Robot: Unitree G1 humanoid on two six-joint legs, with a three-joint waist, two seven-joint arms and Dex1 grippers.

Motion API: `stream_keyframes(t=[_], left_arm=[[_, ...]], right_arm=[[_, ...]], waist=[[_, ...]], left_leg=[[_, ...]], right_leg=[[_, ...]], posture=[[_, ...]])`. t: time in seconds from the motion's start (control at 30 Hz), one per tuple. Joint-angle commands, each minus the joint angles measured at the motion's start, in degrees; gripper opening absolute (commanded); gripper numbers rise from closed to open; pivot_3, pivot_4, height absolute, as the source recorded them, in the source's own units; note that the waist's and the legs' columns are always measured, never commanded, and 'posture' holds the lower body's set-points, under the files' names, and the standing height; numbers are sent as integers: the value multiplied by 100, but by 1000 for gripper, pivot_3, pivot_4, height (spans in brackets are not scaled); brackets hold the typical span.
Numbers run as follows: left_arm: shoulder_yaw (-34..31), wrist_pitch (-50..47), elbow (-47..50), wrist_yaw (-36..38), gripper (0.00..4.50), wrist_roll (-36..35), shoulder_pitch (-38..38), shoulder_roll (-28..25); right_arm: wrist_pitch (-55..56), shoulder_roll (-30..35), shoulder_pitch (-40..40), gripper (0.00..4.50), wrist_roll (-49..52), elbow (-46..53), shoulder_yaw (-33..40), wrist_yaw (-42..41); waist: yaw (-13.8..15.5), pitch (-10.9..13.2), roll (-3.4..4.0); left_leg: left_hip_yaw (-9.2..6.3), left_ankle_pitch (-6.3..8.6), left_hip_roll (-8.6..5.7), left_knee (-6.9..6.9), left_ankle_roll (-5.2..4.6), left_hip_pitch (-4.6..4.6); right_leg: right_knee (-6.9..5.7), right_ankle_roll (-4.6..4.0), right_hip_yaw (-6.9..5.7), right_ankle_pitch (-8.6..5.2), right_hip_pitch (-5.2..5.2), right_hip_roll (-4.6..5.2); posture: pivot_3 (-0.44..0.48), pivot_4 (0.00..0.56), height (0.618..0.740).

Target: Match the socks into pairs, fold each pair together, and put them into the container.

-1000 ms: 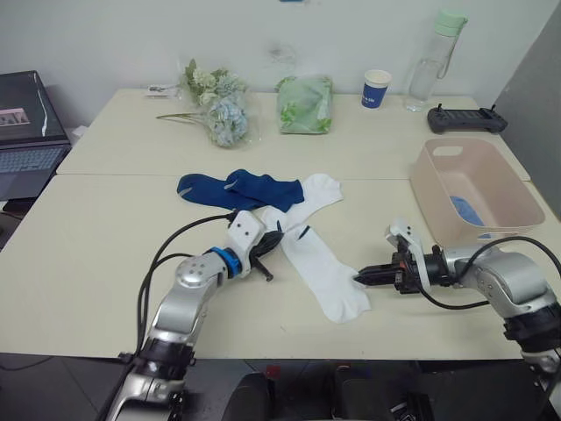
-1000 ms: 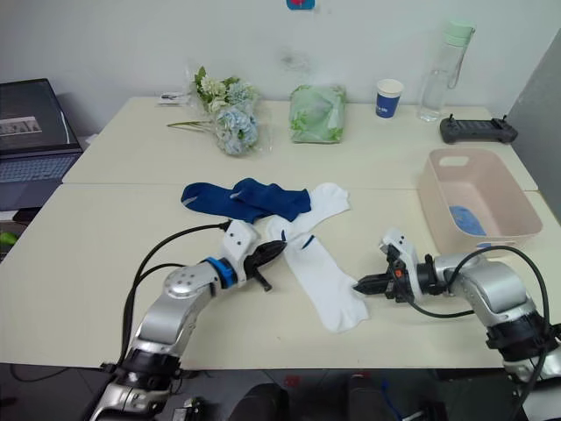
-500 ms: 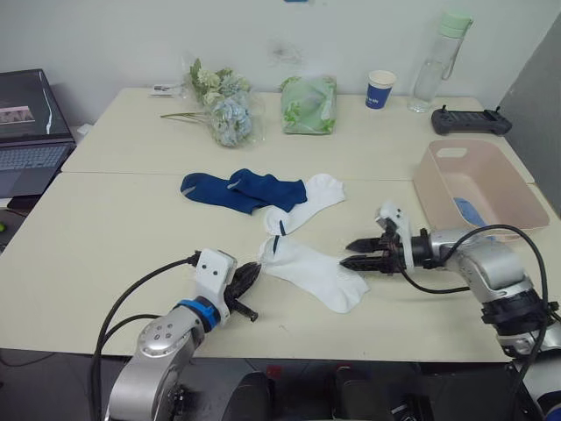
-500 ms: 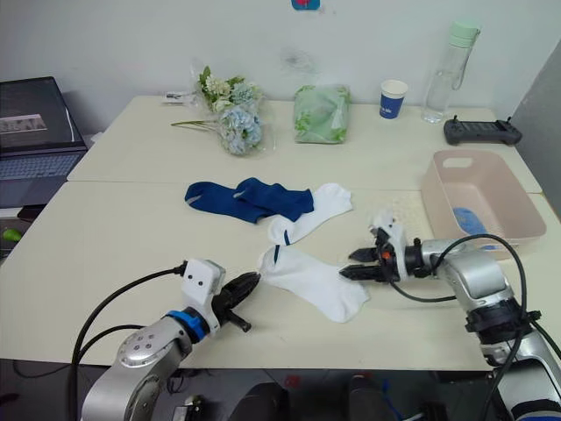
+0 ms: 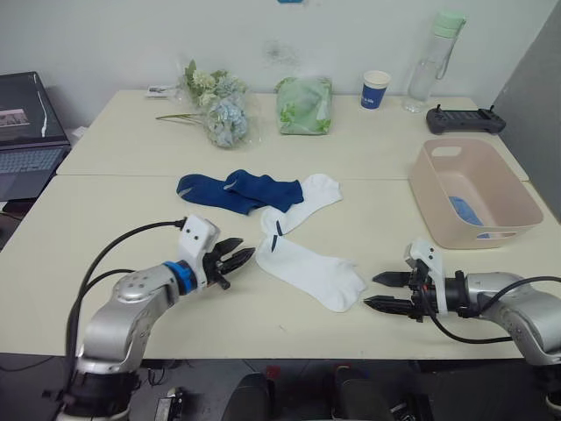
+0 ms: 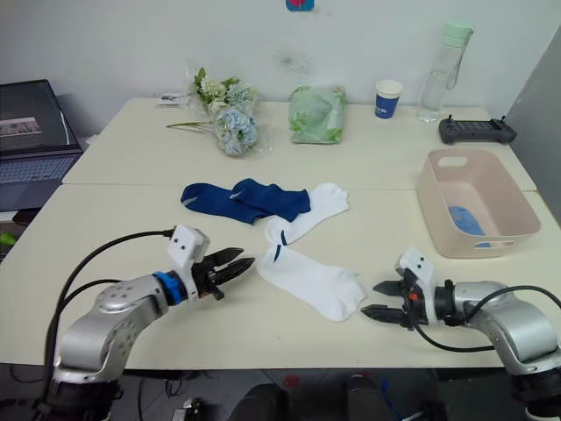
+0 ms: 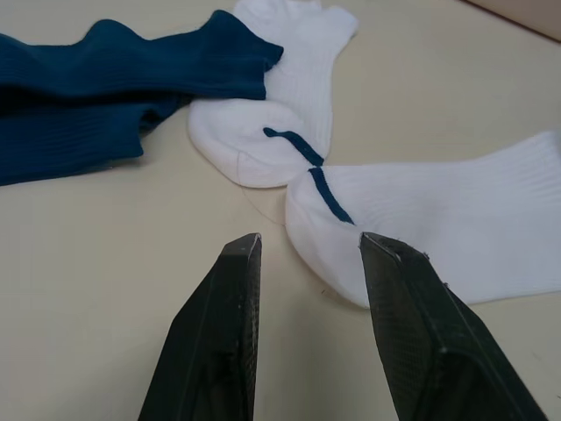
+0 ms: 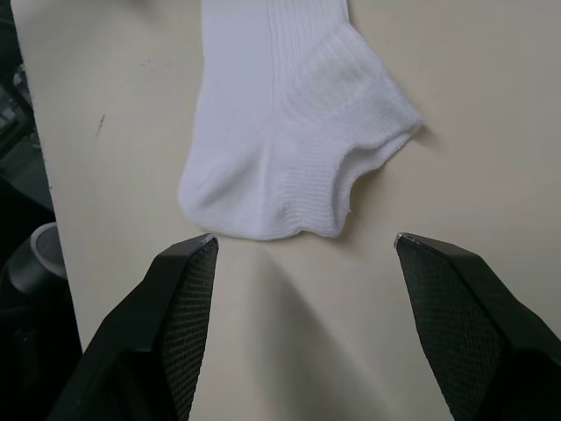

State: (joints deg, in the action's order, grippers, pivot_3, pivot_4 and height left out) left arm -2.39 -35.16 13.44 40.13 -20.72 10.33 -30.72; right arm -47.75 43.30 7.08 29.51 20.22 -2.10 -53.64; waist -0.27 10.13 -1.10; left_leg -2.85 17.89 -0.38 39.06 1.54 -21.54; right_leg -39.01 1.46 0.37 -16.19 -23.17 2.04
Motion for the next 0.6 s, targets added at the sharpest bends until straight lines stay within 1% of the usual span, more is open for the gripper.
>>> stream_keyframes(t=[0.03,0.1,0.17,0.27,0.4,0.53,0.6], left_arm=[[285,242,-392,64,1842,222,256,17],[436,482,-572,105,1842,378,284,30],[463,520,-602,113,1842,367,286,69],[459,542,-567,112,1287,316,272,122],[389,530,-509,110,26,271,229,115],[286,429,-345,134,0,131,98,75],[194,332,-225,101,0,12,-16,93]], right_arm=[[67,-266,-55,3466,21,238,25,355],[21,-377,-61,3466,66,299,30,455],[-46,-411,-79,3466,138,370,41,490],[-101,-414,-117,2923,219,451,38,524],[-135,-454,-72,1524,221,451,4,599],[-146,-431,16,119,243,373,48,583],[-164,-385,65,50,274,347,89,538]], waist=[[-1,0,-1],[-4,0,-1],[1,0,-1],[8,-1,0],[7,-1,0],[4,-1,0],[3,-1,0]], left_leg=[[-1,-1,1,0,1,0],[0,-1,1,-1,2,0],[-1,-1,1,-1,3,-1],[-3,-1,1,0,3,-2],[-2,-1,1,0,2,-2],[-2,-1,1,0,2,-1],[-2,-1,1,-1,2,-1]], right_leg=[[0,0,-1,0,0,0],[0,0,2,0,-2,1],[1,0,1,0,-3,2],[1,0,-2,0,-2,4],[1,0,-1,0,-2,4],[1,0,-1,0,-2,4],[1,0,-1,0,-2,4]], posture=[[0,150,740],[0,150,740],[0,150,740],[0,150,740],[0,150,740],[0,150,740],[0,150,740]])
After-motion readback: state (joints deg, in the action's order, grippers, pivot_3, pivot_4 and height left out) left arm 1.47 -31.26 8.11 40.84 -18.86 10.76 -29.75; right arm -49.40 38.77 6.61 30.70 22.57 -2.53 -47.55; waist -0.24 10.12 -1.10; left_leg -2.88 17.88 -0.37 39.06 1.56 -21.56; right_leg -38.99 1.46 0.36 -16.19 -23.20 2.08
